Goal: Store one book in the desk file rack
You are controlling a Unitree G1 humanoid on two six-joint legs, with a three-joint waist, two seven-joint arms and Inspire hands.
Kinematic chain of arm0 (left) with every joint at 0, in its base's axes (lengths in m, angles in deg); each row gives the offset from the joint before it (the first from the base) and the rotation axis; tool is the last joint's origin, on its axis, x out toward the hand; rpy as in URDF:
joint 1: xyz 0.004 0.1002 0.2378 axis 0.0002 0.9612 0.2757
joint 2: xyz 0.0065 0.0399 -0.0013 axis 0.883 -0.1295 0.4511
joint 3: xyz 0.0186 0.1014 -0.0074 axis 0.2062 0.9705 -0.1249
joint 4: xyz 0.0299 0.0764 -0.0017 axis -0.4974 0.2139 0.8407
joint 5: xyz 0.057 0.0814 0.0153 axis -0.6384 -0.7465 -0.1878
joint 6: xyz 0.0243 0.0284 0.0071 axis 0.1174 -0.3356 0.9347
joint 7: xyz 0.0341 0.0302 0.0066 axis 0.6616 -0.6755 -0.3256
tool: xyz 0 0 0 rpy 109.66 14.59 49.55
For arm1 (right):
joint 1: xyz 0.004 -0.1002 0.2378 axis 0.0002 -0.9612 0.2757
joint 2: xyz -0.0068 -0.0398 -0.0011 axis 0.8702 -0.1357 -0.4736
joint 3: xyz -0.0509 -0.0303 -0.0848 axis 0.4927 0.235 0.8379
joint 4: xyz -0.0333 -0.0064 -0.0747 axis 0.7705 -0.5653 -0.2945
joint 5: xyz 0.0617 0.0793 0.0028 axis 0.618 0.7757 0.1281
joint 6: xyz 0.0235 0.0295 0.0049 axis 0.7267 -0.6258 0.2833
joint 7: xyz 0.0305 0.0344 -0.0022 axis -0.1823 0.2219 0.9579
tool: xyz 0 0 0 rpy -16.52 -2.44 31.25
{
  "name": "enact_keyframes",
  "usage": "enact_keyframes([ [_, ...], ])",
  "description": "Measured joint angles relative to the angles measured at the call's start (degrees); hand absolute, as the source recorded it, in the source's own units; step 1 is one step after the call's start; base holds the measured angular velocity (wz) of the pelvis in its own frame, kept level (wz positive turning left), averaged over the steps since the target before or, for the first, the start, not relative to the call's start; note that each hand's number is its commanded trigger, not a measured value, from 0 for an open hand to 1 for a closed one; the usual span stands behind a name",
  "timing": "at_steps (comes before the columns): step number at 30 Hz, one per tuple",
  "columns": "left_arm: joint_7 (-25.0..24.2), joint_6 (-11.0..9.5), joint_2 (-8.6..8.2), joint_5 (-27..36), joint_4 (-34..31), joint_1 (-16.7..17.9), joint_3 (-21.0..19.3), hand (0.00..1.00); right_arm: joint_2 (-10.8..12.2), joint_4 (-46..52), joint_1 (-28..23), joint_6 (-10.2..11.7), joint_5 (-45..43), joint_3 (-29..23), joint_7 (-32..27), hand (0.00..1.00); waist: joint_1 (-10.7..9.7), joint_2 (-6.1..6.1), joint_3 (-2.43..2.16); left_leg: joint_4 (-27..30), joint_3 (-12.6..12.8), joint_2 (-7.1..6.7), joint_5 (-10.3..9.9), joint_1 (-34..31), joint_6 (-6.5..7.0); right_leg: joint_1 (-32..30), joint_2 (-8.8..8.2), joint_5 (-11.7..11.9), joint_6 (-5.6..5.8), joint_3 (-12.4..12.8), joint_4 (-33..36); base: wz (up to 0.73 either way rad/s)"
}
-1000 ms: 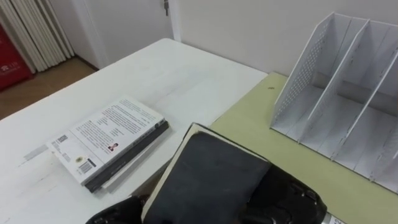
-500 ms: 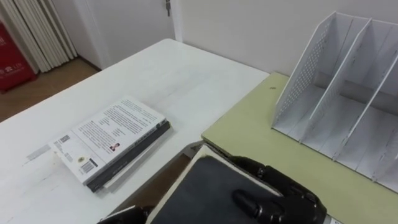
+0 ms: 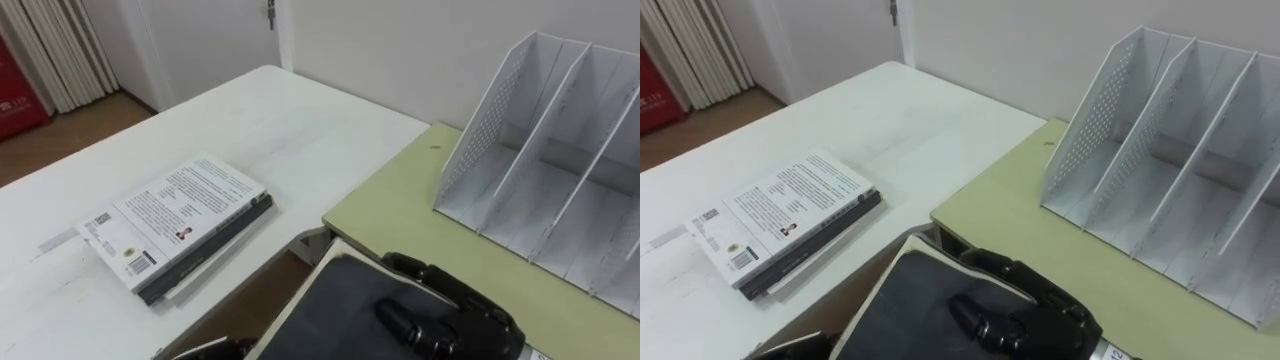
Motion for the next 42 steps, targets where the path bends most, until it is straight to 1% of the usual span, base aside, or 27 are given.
enact_keyframes([
  [1,0.0,0.0,0.0,0.0,0.0,0.0,0.0,1.0,0.0,0.0,0.0,0.0,0.0,0.0,0.0,1.0,0.0,0.0,0.07,0.0,0.0,0.01,0.0,0.0,0.0,0.0,0.01,0.0,0.0,0.0,0.0,0.0],
  [6,0.0,0.0,0.0,0.0,0.0,0.0,0.0,1.0,0.0,0.0,0.0,0.0,0.0,0.0,0.0,1.0,0.0,-0.22,0.13,0.0,0.1,0.01,0.0,0.0,0.0,0.0,0.02,0.0,0.0,0.1,0.1,0.0],
  [7,0.0,0.0,0.0,0.0,0.0,0.0,0.0,0.81,0.0,0.0,0.0,0.0,0.0,0.0,-0.1,1.0,0.0,-0.28,0.16,0.0,0.3,0.0,0.0,0.0,0.0,0.0,0.02,0.0,0.0,0.1,0.0,0.0],
  [8,0.0,0.0,-0.01,0.0,0.0,0.0,0.0,0.32,0.0,0.0,0.0,0.0,0.0,0.0,-0.1,1.0,0.1,-0.32,0.17,0.0,0.4,-0.01,0.0,0.0,0.0,0.0,0.03,0.0,0.0,0.2,0.0,0.0],
  [9,0.1,0.0,-0.01,0.0,0.0,0.0,0.0,0.0,0.0,0.0,0.0,0.0,0.0,0.0,-0.2,1.0,0.1,-0.32,0.17,0.0,0.4,-0.01,0.0,0.1,0.0,0.0,0.03,0.0,0.0,0.2,0.0,0.0],
  [15,2.3,-0.1,-0.13,-0.5,0.2,0.3,0.0,0.0,0.3,0.0,0.3,0.0,-0.2,-0.2,-4.5,1.0,-0.1,-0.33,0.15,-0.1,0.9,0.03,0.0,0.2,0.0,-0.1,0.1,0.0,0.0,0.5,0.2,-0.03],
  [18,4.5,-0.7,-0.92,-1.1,2.0,0.8,-0.1,0.0,0.2,0.1,1.2,0.3,-0.7,-1.0,-7.7,1.0,-0.5,-0.7,0.06,-0.1,1.1,-0.03,0.0,0.3,0.01,-0.7,0.05,-0.1,0.04,0.8,1.0,-0.06],
  [20,6.3,-1.1,-2.46,-1.3,3.1,1.6,-0.1,0.0,0.2,0.3,1.5,1.6,-3.1,-2.9,-10.3,1.0,-0.5,-1.14,0.11,-0.1,1.3,-0.05,0.0,0.8,0.01,-0.8,0.07,-0.1,0.07,1.4,0.9,-0.12],
  [21,6.5,-1.5,-3.05,-1.5,3.7,1.8,-0.1,0.0,0.3,0.6,1.5,1.7,-4.7,-3.5,-11.2,1.0,-0.5,-1.24,0.05,-0.2,1.3,-0.06,0.0,1.0,0.02,-0.7,0.07,-0.1,0.08,1.6,0.9,-0.12],
  [22,7.0,-2.4,-4.38,-3.8,5.4,2.2,-0.5,0.0,0.3,2.1,1.4,1.7,-8.7,-5.0,-12.8,1.0,-0.6,-1.28,0.01,-0.2,1.3,-0.08,0.0,1.1,0.02,-0.6,0.1,-0.1,0.11,1.8,0.9,-0.06],
  [23,8.3,-2.5,-5.25,-5.7,6.4,2.7,-0.6,0.0,0.3,3.5,1.4,1.8,-11.7,-6.1,-14.3,1.0,-1.1,-1.35,-0.03,-0.2,1.3,-0.09,0.0,1.1,0.03,-0.5,0.11,-0.1,0.17,1.8,0.8,0.0],
  [24,9.0,-2.5,-5.71,-6.3,7.0,3.0,-0.6,0.0,0.4,4.0,1.4,1.8,-12.8,-6.8,-14.8,1.0,-1.4,-1.46,-0.1,-0.3,1.3,-0.09,0.0,1.3,0.03,-0.4,0.12,0.0,0.21,1.8,0.8,0.0],
  [25,10.1,-2.5,-6.69,-6.7,8.3,3.5,-0.8,0.0,0.6,4.8,1.4,1.8,-14.1,-8.3,-15.9,1.0,-1.6,-1.46,0.0,-0.6,1.3,-0.1,0.0,1.9,0.03,0.1,0.2,0.0,0.24,1.9,0.7,-0.07],
  [26,11.2,-2.5,-7.84,-7.0,9.5,4.3,-1.3,0.0,1.2,5.1,1.5,1.8,-14.9,-9.9,-16.9,1.0,-1.6,-1.44,-0.14,-1.1,1.5,-0.12,0.0,2.4,0.05,0.2,0.35,0.0,0.24,2.2,0.6,-0.11],
  [27,11.9,-2.5,-8.43,-7.5,9.7,4.7,-1.8,0.0,1.7,5.4,1.5,1.8,-15.5,-10.8,-17.4,1.0,-1.8,-1.5,-0.14,-1.1,1.5,-0.1,0.0,2.6,0.05,0.4,0.39,0.0,0.22,2.2,0.6,-0.1],
  [28,13.0,-2.6,-9.39,-8.3,9.7,5.6,-2.6,0.0,2.6,6.2,1.5,2.1,-16.8,-12.5,-18.8,1.0,-2.2,-1.52,-0.12,-1.1,1.7,-0.06,0.0,2.8,0.05,0.6,0.46,0.0,0.21,2.2,0.4,0.0],
  [29,13.8,-2.8,-10.21,-9.4,9.8,6.1,-2.7,0.0,3.6,6.7,1.5,2.8,-18.2,-13.9,-20.0,1.0,-2.8,-1.47,-0.08,-1.1,1.8,0.06,0.0,2.9,0.04,1.1,0.51,0.2,0.18,2.1,-0.1,0.04],
  [30,14.3,-3.3,-10.61,-9.7,9.8,6.5,-2.7,0.0,4.1,7.0,1.7,3.0,-18.3,-14.3,-20.8,1.0,-3.0,-1.51,-0.07,-1.2,1.8,0.08,0.0,3.0,0.03,1.2,0.5,0.1,0.18,2.1,-0.1,0.0],
  [32,16.6,-4.5,-12.86,-10.2,12.1,7.2,-2.7,0.0,4.5,8.5,2.3,4.1,-18.5,-14.8,-24.3,1.0,-3.2,-1.35,0.0,-2.1,2.6,0.23,0.1,3.7,-0.02,1.1,0.73,0.2,0.13,2.5,-0.1,-0.15],
  [33,17.3,-4.8,-13.38,-10.6,12.7,7.4,-2.7,0.0,4.8,8.8,2.4,4.3,-19.0,-15.0,-25.1,1.0,-3.4,-1.38,-0.01,-2.1,2.7,0.31,0.1,3.8,-0.03,1.1,0.83,0.2,0.11,2.7,-0.2,-0.17],
  [35,20.3,-5.5,-15.08,-12.7,14.6,7.8,-2.7,0.0,6.2,10.0,2.7,5.0,-22.2,-16.2,-28.5,1.0,-3.6,-1.59,0.1,-2.2,2.9,0.41,0.0,3.7,-0.04,1.1,0.96,0.2,0.01,3.2,-0.5,-0.07],
  [37,21.8,-5.9,-15.71,-12.7,15.7,8.4,-2.5,0.0,6.5,10.1,2.7,6.0,-22.8,-16.4,-31.1,1.0,-3.7,-1.67,0.09,-2.2,3.0,0.41,0.0,3.8,-0.04,1.1,1.06,0.3,-0.01,3.5,-0.8,-0.06],
  [38,22.5,-6.4,-15.78,-12.7,16.5,8.8,-2.4,0.0,6.8,10.2,2.9,6.3,-23.9,-16.4,-32.7,1.0,-3.8,-1.71,0.07,-2.3,3.1,0.41,0.0,3.8,-0.04,1.1,1.08,0.3,-0.01,3.6,-1.0,-0.08],
  [39,22.8,-7.0,-15.92,-12.8,17.5,8.8,-2.4,0.0,6.9,10.4,3.0,6.3,-25.0,-16.4,-33.4,1.0,-3.9,-1.7,0.07,-2.4,3.2,0.39,0.0,3.8,-0.04,1.0,1.09,0.3,-0.01,3.6,-1.0,-0.06],
  [41,24.6,-8.9,-16.61,-14.1,22.0,8.8,-2.6,0.0,7.6,11.7,3.5,6.3,-30.0,-16.7,-36.8,1.0,-4.6,-1.78,0.08,-2.6,3.5,0.34,0.1,3.8,-0.04,0.8,1.1,0.2,0.02,3.7,-1.0,-0.07],
  [42,24.9,-9.3,-16.72,-14.6,23.0,8.8,-2.6,0.0,7.9,12.2,3.8,6.3,-31.1,-16.8,-37.7,1.0,-4.6,-1.85,0.13,-2.6,3.6,0.34,0.1,3.8,-0.04,0.8,1.12,0.2,0.03,3.8,-1.0,-0.07],
])
